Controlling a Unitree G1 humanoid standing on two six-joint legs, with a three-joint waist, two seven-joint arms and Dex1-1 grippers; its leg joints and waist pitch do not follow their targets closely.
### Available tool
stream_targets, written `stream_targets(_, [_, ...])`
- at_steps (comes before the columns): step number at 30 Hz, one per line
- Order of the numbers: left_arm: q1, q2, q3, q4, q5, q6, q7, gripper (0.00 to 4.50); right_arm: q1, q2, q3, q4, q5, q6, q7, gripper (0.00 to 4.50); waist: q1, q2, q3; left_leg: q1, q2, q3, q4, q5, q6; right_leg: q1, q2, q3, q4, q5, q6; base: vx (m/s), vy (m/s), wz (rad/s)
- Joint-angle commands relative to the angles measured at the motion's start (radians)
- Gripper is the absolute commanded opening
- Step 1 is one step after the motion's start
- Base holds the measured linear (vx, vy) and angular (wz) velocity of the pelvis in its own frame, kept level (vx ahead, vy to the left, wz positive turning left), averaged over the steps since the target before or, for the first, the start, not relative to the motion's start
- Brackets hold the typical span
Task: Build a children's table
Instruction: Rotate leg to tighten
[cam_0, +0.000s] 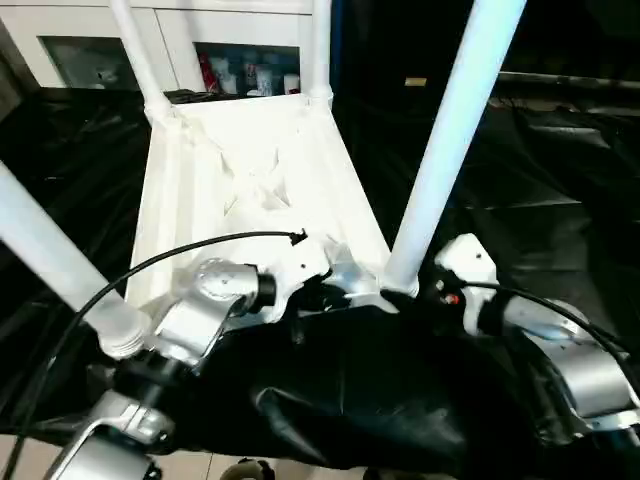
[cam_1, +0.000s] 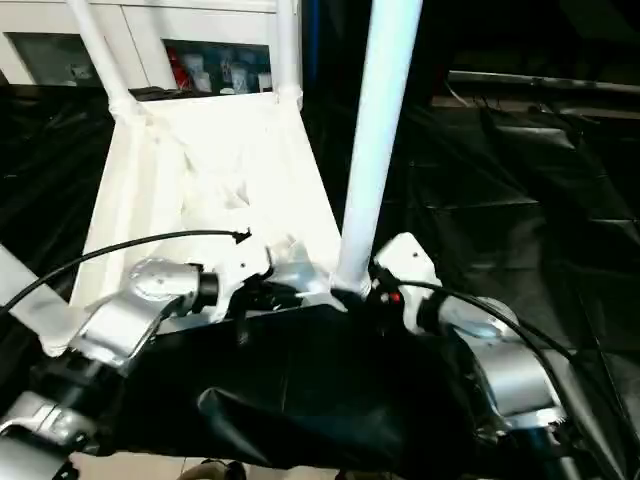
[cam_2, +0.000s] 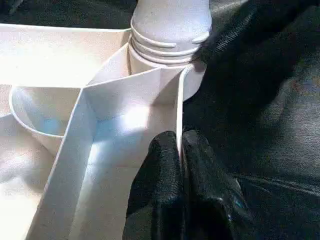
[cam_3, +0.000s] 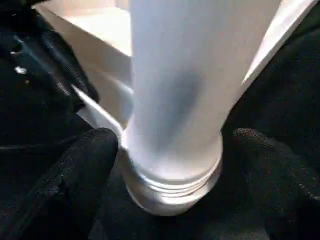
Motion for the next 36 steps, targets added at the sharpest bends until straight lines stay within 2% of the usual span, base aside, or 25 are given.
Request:
stream_targets(1, [0.021,-0.015,-0.008,-0.021,-0.041,0.002,-0.025,0.0,-0.004,0.007,-0.009,-0.025,0.024,0.008,0.015,4.06,0.001,-0.026,-0.056,0.008,0.061,-0.017,-0.055,-0.125,0.116,0.05,-0.078,0.038,-0.066,-0.098,-0.253,0.0,0.0,0.0])
stream_targets(4, [0.025,-0.017,-0.006,-0.028,-0.038,0.007,-0.027,0.0,-0.009,0.018,0.0,-0.022,0.031,0.003,0.023,3.81,0.001,-0.026,-0.057,0.008,0.061,-0.018,-0.056,-0.128,0.109,0.049,-0.078,0.038,-0.067,-0.125,-0.245,0.0,0.0,0.0])
stream_targets(9, [0.028,-0.014,-0.009,-0.032,-0.041,0.009,-0.023,0.0,-0.015,0.021,0.01,-0.009,0.031,-0.003,0.027,3.42,0.003,-0.026,-0.061,0.008,0.06,-0.017,-0.052,-0.093,0.118,0.052,-0.077,0.037,-0.06,-0.066,-0.252,0.0,0.0,0.0])
stream_targets(14, [0.03,-0.013,-0.01,-0.036,-0.04,0.014,-0.02,0.0,-0.01,0.016,0.011,-0.004,0.03,-0.006,0.036,2.91,0.004,-0.027,-0.063,0.008,0.059,-0.016,-0.05,-0.084,0.124,0.053,-0.077,0.037,-0.058,-0.06,-0.255,0.0,0.0,0.0])
stream_targets(22, [0.034,-0.013,-0.011,-0.041,-0.039,0.018,-0.022,0.0,-0.005,0.019,0.012,-0.003,0.029,-0.009,0.034,2.47,0.004,-0.026,-0.064,0.008,0.058,-0.016,-0.047,-0.075,0.129,0.055,-0.076,0.036,-0.055,-0.039,-0.261,0.0,0.0,0.0])
stream_targets(27, [0.024,-0.027,-0.007,-0.011,-0.017,0.028,0.022,0.0,0.002,0.055,0.001,0.032,0.01,0.003,-0.035,2.15,0.002,-0.024,-0.062,0.009,0.058,-0.016,-0.048,-0.091,0.121,0.052,-0.075,0.037,-0.058,-0.064,-0.26,0.0,0.0,0.0])
stream_targets(31, [0.002,-0.068,0.0,0.037,0.004,0.047,0.095,0.0,0.016,0.111,0.007,0.062,-0.015,-0.003,-0.113,2.11,-0.003,-0.026,-0.055,0.011,0.056,-0.017,-0.053,-0.165,0.079,0.048,-0.076,0.037,-0.072,-0.205,-0.232,0.0,0.0,0.0])
stream_targets(32, [-0.011,-0.09,0.003,0.059,0.012,0.051,0.128,0.0,0.019,0.137,0.011,0.07,-0.027,0.0,-0.151,2.07,-0.004,-0.026,-0.048,0.014,0.057,-0.018,-0.058,-0.195,0.064,0.041,-0.075,0.038,-0.082,-0.273,-0.215,0.0,0.0,0.0])
stream_targets(34, [-0.029,-0.121,0.007,0.089,0.024,0.054,0.179,0.0,0.021,0.175,0.012,0.081,-0.039,0.009,-0.206,2.06,-0.007,-0.026,-0.046,0.016,0.056,-0.021,-0.063,-0.239,0.038,0.039,-0.077,0.039,-0.089,-0.375,-0.185,0.0,0.0,0.0])
stream_targets(35, [-0.056,-0.162,0.017,0.131,0.035,0.066,0.246,0.0,0.011,0.225,0.003,0.103,-0.052,0.028,-0.284,2.06,-0.007,-0.027,-0.046,0.021,0.057,-0.022,-0.065,-0.254,0.025,0.033,-0.076,0.041,-0.091,-0.39,-0.175,0.0,0.0,0.0])
stream_targets(36, [-0.092,-0.213,0.035,0.185,0.046,0.084,0.338,0.0,-0.01,0.288,-0.02,0.14,-0.065,0.05,-0.389,2.06,-0.009,-0.026,-0.046,0.02,0.055,-0.023,-0.066,-0.256,0.019,0.032,-0.074,0.042,-0.091,-0.391,-0.174,0.0,0.0,0.0])
